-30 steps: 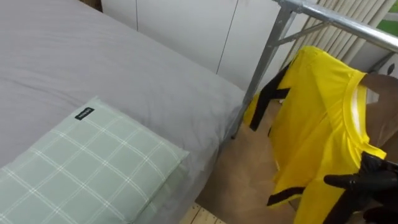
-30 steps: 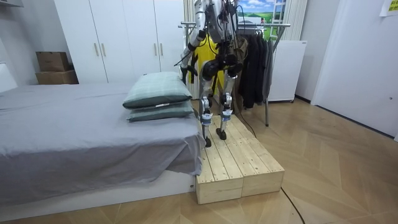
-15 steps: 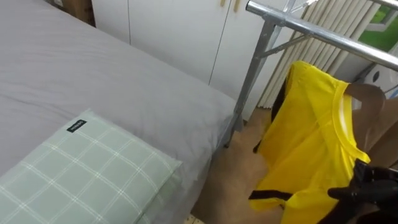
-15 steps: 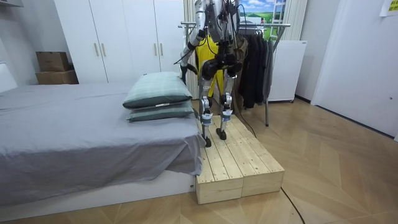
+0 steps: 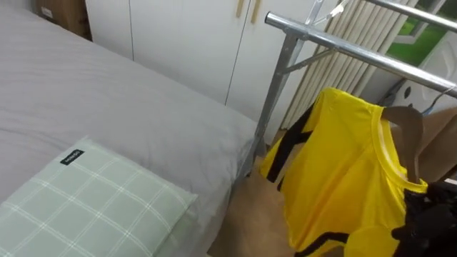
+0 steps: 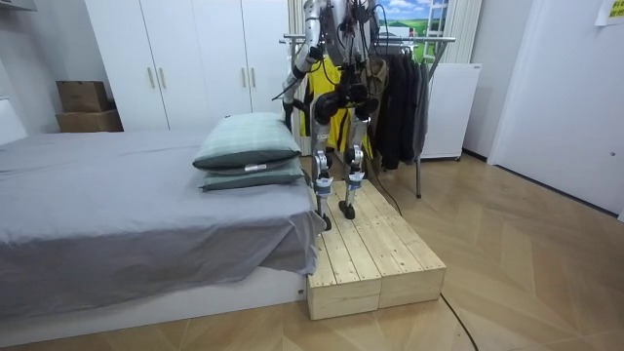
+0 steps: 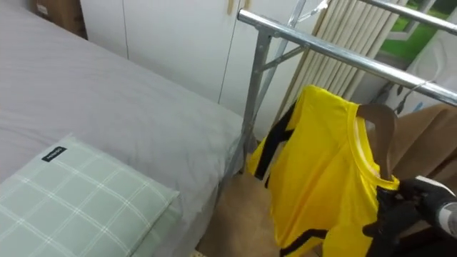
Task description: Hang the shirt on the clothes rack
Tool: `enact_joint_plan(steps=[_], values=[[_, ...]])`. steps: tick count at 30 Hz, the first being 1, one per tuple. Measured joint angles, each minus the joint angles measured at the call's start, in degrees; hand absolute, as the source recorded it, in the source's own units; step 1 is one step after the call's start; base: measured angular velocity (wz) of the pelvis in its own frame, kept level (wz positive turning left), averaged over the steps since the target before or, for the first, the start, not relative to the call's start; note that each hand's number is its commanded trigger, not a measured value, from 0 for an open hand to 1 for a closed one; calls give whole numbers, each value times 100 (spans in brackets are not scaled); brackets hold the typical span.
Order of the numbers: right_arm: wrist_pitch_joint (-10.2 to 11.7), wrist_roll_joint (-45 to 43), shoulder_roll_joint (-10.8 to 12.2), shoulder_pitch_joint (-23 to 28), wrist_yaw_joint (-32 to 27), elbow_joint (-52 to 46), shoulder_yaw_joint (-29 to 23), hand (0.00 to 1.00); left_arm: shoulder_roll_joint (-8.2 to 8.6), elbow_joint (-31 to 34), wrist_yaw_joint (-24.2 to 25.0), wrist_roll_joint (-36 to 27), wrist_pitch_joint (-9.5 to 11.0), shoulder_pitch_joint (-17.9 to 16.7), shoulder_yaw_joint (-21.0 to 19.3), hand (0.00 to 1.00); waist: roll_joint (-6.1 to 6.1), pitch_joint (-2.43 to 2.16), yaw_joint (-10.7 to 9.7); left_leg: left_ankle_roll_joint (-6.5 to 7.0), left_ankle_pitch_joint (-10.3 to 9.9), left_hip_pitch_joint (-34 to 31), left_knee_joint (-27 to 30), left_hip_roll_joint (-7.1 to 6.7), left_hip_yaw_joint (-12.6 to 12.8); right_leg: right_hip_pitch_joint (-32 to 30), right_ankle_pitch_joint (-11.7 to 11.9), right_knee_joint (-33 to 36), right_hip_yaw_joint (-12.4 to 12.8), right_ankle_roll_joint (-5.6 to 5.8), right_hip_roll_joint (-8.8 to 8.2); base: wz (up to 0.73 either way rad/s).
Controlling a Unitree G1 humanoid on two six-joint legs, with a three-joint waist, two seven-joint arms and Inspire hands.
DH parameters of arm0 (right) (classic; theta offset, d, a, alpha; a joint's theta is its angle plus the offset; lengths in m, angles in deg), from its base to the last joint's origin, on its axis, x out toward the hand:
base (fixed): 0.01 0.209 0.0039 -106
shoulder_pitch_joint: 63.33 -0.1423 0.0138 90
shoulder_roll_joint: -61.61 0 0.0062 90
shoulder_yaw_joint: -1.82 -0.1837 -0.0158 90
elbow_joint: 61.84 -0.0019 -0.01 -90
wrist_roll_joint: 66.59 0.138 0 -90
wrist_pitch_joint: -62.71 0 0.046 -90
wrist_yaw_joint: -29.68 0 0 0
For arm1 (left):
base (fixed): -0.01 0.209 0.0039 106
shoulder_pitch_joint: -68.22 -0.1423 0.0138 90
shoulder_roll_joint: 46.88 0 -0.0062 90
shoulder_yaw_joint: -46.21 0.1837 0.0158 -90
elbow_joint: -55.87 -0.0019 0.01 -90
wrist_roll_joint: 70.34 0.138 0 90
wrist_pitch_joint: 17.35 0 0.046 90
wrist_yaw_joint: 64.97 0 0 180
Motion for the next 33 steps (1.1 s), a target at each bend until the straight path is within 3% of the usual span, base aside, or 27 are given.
enact_joint_plan(steps=[7, 10, 14, 19, 25, 29, 33], values=[[7, -352, 0, 163, -347, -214, -113, 0, 49, 4, -105, -4, 5, -77, 0, 0, 86, -12, -86, 24, -14, 230, -161, 13, 118, 146, 12, -67, 105, 16, 14, -7], [72, -525, 1, 372, -518, -630, -160, 0, 104, 141, -224, -13, 9, -228, 2, 0, 187, -30, -167, 32, -20, 330, -246, 27, 238, 173, 10, -74, 198, 23, 15, -18], [111, -727, 11, 652, -736, -1122, -339, 0, 297, 143, -393, -20, 11, -345, -55, 0, 296, -63, -249, 48, -9, 531, -444, 32, 396, 242, 23, -77, 322, 42, 4, -21], [130, -831, 17, 751, -1238, -1362, -426, 0, 300, 105, -419, -35, 11, -455, -231, 0, 292, -61, -357, 85, 17, 798, -682, 35, 525, 353, 19, -113, 465, 48, 19, -16], [125, -1042, 33, 1256, -1903, -2393, -673, 0, 309, 88, -623, -52, 10, -728, -297, 0, 291, -56, -617, 89, 19, 1010, -821, 40, 632, 510, 13, -206, 576, 87, 39, -7], [124, -1012, 219, 1745, -2214, -3074, -1024, 0, 422, 15, -780, -60, -6, -819, -360, 0, 325, -56, -715, 89, 18, 1133, -882, 35, 650, 636, 23, -302, 619, 111, 47, -5], [124, -1037, 388, 1824, -2374, -3163, -1119, 0, 560, -46, -879, -61, -42, -825, -395, 0, 395, -76, -799, 89, 18, 1186, -956, 34, 729, 630, 22, -288, 650, 120, 35, -5]])
